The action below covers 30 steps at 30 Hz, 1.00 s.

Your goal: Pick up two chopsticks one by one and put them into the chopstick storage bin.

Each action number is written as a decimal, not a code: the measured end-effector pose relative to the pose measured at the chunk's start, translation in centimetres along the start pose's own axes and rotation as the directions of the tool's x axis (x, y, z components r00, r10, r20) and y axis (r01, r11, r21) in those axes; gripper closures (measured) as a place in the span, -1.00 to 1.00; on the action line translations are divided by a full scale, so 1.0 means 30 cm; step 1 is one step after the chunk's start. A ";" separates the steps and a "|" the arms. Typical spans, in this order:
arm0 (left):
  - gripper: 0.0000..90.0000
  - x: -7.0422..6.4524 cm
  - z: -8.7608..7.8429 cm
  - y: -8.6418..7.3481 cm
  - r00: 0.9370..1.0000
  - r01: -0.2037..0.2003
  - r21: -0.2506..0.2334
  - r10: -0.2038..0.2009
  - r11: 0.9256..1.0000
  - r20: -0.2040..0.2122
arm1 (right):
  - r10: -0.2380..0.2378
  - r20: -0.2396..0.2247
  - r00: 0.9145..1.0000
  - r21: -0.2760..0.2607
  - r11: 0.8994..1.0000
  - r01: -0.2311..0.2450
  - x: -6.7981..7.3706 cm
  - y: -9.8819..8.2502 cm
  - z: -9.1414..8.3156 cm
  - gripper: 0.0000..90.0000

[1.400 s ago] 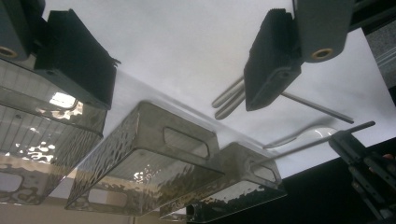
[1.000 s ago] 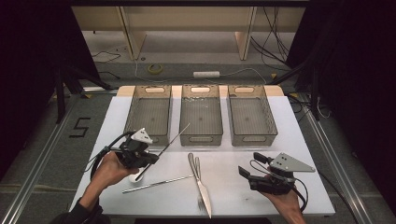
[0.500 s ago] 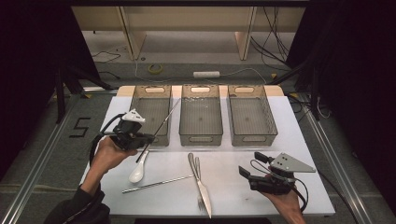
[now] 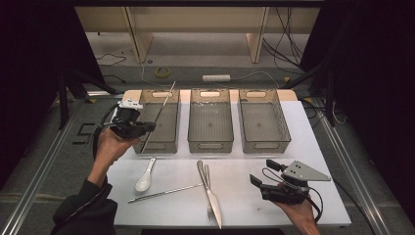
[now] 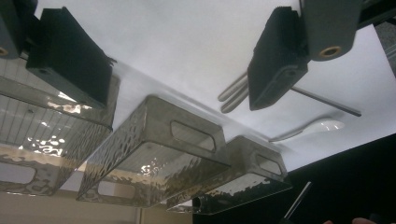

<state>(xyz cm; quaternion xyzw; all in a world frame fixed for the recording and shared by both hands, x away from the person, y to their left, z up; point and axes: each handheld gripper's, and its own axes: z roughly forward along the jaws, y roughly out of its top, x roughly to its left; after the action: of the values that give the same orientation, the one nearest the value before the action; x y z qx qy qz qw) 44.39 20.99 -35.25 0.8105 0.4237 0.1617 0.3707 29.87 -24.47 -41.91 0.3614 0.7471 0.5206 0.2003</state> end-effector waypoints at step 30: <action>0.89 0.171 0.116 0.005 0.988 0.097 -0.029 -0.100 0.995 -0.120 | -0.004 -0.005 1.000 0.010 1.000 0.004 0.003 -0.002 0.004 -0.49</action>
<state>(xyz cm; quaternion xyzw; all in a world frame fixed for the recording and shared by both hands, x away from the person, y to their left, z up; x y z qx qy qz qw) 49.50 23.47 -37.76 0.7729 0.4831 0.1970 0.3610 29.87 -24.33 -42.01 0.3599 0.7508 0.5174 0.1976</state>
